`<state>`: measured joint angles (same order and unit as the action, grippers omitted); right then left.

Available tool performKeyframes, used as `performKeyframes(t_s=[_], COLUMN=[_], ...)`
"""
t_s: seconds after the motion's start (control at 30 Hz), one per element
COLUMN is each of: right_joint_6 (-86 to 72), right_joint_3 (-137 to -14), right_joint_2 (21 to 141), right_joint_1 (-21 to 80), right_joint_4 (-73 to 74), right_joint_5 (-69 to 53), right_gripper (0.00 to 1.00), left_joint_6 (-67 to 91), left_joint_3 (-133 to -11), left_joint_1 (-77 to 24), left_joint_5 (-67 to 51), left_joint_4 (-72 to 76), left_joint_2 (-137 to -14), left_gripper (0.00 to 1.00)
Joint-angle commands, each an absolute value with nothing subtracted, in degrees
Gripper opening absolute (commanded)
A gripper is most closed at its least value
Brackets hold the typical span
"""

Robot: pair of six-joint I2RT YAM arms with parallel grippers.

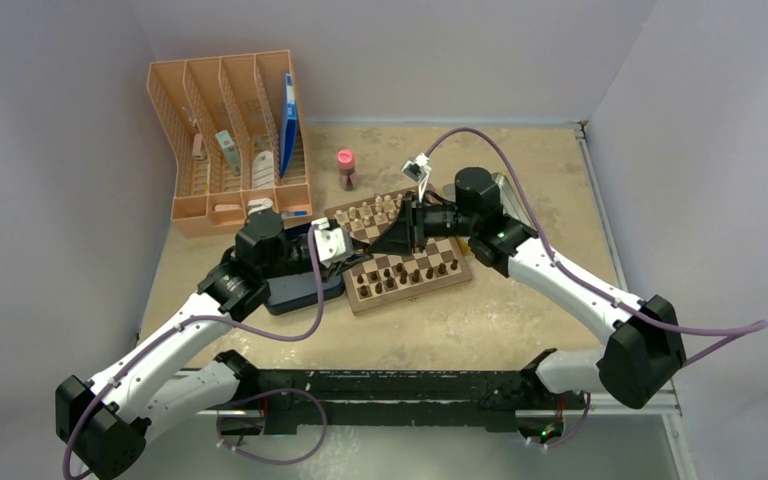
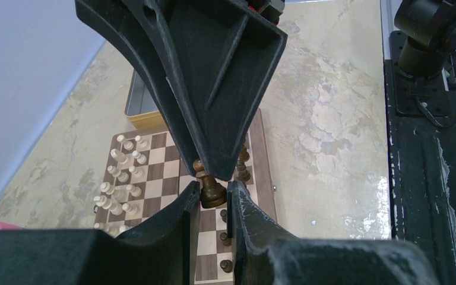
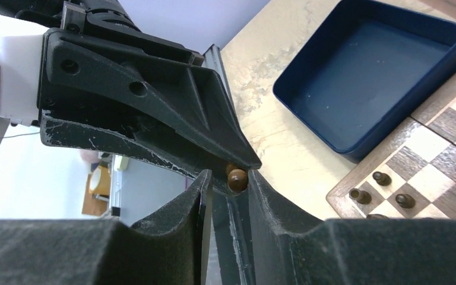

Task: Set up the chess pieces on the board
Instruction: Place the chess piece on the chessboard.

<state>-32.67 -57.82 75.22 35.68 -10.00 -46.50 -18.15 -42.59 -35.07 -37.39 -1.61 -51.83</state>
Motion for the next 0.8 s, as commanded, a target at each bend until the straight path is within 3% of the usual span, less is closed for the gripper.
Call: performKeyframes(t_s=[0.0, 0.1, 0.23, 0.47, 0.57, 0.67, 0.77], right_joint_6=[-34.51, -34.26, -33.56, -31.65, -31.04, -29.74, -29.17], right_joint_3=[-58.60, -58.30, -58.40, -58.10, -57.54, -57.31, -57.39], right_joint_2=[74.88, 74.96, 74.67, 72.01, 71.14, 70.54, 70.03], right_joint_1=[36.49, 36.57, 36.63, 36.64, 36.58, 36.60, 36.60], right_joint_4=[-14.32, -14.21, -13.43, -8.88, -6.88, -4.68, -3.29], right_joint_5=[-48.34, -48.42, -47.25, -35.06, -26.38, -19.49, -9.09], right_gripper=[0.30, 0.26, 0.09, 0.03, 0.03, 0.03, 0.03], left_joint_6=[-19.07, -19.06, -18.57, -12.57, -9.79, -6.66, -1.18], left_joint_3=[-43.88, -43.77, -43.68, -44.73, -44.53, -43.90, -43.79], left_joint_1=[-35.31, -35.40, -35.41, -35.38, -35.33, -35.29, -35.27], left_joint_5=[-39.54, -39.55, -39.12, -27.39, -25.03, -22.82, -16.61], left_joint_4=[0.09, 0.09, 0.09, -3.33, -5.71, -8.05, -9.94], left_joint_2=[-51.49, -51.50, -51.59, -50.76, -49.08, -46.90, -45.66], left_gripper=[0.00, 0.00, 0.00, 0.44, 0.58, 0.64, 0.79])
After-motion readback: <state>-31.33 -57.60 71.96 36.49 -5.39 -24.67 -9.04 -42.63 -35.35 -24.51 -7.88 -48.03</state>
